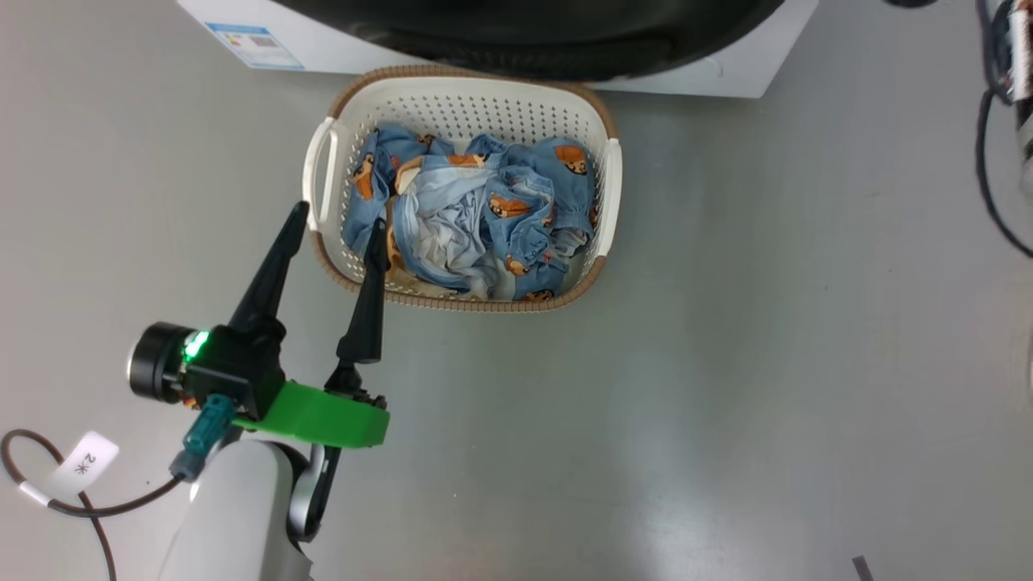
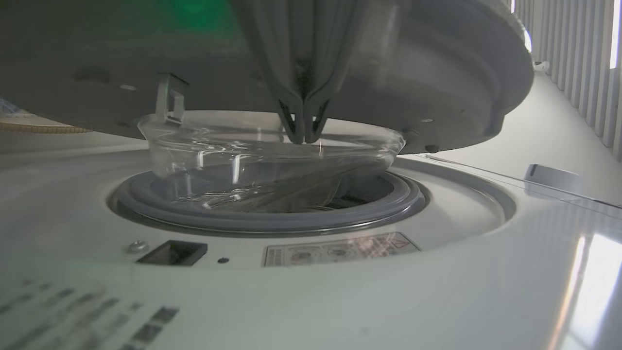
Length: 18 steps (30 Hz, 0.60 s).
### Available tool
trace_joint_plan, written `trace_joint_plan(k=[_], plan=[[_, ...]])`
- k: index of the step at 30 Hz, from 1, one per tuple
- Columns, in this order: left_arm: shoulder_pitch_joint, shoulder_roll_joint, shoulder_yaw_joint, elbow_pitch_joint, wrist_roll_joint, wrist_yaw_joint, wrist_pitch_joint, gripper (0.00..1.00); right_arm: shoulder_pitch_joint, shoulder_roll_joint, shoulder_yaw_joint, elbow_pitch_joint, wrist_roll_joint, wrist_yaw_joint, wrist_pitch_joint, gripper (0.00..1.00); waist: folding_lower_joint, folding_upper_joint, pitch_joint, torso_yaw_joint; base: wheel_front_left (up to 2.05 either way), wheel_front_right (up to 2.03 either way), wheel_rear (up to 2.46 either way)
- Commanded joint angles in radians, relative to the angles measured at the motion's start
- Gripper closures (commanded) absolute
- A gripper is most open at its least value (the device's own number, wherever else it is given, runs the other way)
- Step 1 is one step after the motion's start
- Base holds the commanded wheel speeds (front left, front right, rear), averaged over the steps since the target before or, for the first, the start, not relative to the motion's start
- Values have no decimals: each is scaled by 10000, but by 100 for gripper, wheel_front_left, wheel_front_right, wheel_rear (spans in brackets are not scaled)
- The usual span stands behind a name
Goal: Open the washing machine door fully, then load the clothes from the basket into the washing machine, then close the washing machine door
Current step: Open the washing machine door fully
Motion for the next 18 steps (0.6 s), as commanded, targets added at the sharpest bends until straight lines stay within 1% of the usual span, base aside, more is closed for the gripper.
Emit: trace_joint_plan(k=[1, 12, 18], plan=[[110, 207, 361, -161, -25, 87, -80, 0, 261, 571, 91, -458, -31, -9, 323, 100, 0, -1, -137, -71, 0, 0, 0], [533, 206, 520, -30, 37, 47, -80, 0, 2379, 1017, 164, -2290, 280, -9, 1617, 100, 0, -1, -858, -230, 0, 0, 0], [749, 206, 516, 96, 36, 40, -80, 0, 3663, 1210, 199, -3097, 441, -9, 2029, 100, 0, -1, -1303, -259, 0, 0, 0]])
